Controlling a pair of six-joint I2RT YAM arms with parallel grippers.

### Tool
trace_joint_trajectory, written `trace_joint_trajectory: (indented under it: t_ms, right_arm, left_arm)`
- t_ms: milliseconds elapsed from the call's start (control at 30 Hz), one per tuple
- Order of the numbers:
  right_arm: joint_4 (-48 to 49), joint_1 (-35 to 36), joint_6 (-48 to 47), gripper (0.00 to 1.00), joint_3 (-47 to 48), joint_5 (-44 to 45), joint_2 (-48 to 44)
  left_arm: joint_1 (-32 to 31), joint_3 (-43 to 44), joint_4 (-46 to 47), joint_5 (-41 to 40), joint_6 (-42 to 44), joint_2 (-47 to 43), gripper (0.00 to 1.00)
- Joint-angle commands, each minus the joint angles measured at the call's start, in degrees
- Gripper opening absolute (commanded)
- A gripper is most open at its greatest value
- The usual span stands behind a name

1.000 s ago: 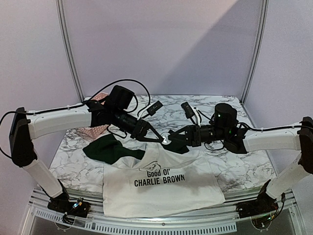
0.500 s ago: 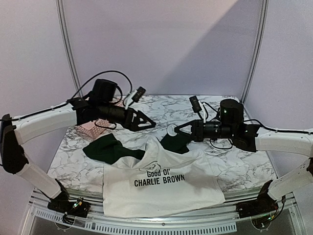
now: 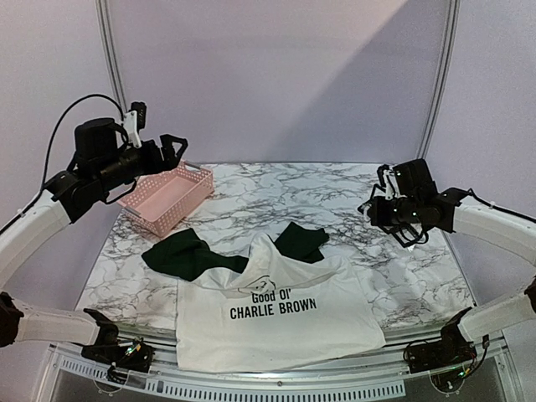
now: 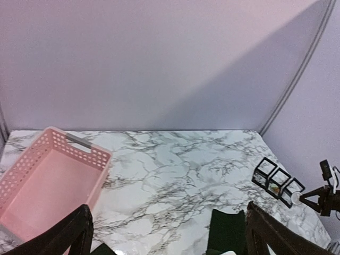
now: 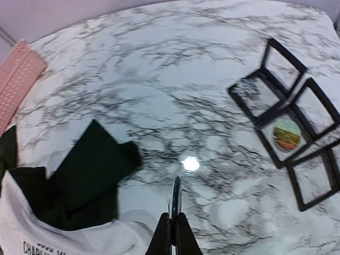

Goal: Remove the brooch from the garment
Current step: Place the brooch in the brooch box.

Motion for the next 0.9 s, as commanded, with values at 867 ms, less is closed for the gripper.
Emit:
trace_joint_trajectory:
  t_ms: [867]
  right_arm:
    - [-18.7,-13.1,-7.3,0.0,13.4,31.2,26.1]
  left_arm:
    - [5.6,-7.2,-11.2,-18.4,3.7,-8.4,0.99]
